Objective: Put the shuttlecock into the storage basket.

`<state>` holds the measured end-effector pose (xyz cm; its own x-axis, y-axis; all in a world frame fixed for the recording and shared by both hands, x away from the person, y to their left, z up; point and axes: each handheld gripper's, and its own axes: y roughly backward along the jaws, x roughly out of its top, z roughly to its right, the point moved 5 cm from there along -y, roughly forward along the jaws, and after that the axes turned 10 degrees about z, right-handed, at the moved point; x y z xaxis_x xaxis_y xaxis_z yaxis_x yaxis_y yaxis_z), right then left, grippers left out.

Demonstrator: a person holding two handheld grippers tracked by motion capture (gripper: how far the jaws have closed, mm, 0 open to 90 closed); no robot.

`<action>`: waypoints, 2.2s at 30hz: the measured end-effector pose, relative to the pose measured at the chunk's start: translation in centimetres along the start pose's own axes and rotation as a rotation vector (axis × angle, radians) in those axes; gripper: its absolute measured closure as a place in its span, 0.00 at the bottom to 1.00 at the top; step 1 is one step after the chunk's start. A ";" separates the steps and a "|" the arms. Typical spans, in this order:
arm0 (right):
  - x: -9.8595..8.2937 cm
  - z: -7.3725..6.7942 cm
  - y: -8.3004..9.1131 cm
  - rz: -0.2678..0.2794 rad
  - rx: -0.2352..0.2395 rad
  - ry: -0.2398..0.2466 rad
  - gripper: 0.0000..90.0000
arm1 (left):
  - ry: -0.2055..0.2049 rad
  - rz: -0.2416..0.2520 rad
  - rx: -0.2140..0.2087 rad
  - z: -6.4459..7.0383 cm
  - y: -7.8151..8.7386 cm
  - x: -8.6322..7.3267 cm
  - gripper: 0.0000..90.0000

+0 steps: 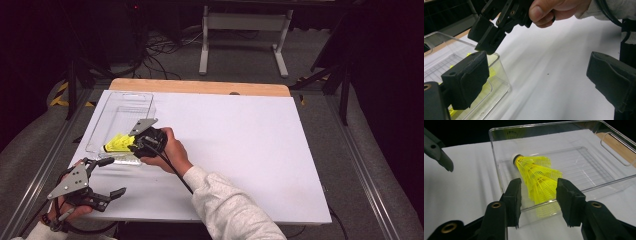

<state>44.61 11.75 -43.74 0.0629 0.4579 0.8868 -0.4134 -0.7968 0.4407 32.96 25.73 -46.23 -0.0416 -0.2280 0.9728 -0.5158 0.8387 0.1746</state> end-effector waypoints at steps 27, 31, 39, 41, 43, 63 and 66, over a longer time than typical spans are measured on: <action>0.1 1.1 2.7 0.052 -0.072 0.031 0.54 | -0.003 -0.013 -0.004 0.0 -0.2 -0.2 0.06; 0.2 1.2 3.0 0.064 -0.082 0.039 0.51 | -0.003 -0.018 -0.004 0.0 -0.3 -0.3 0.06; 0.3 1.4 3.9 0.082 -0.099 0.054 0.44 | -0.004 -0.021 -0.004 0.0 -0.3 -0.3 0.06; 0.4 1.4 4.2 0.087 -0.113 0.063 0.41 | -0.005 -0.022 -0.005 0.0 -0.3 -0.3 0.06; 0.4 1.5 4.5 0.090 -0.122 0.072 0.40 | -0.004 -0.022 -0.006 0.1 -0.3 -0.3 0.06; -0.8 2.7 7.0 0.122 -0.179 0.048 0.28 | -0.009 -0.032 -0.008 0.1 -0.4 -0.4 0.06; -1.0 3.0 7.4 0.123 -0.188 0.048 0.23 | -0.009 -0.032 -0.008 0.1 -0.4 -0.4 0.06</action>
<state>44.20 4.24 -41.01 -0.0399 0.3838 0.9225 -0.5773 -0.7625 0.2922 33.12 25.45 -46.67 -0.0332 -0.2593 0.9652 -0.5104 0.8347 0.2067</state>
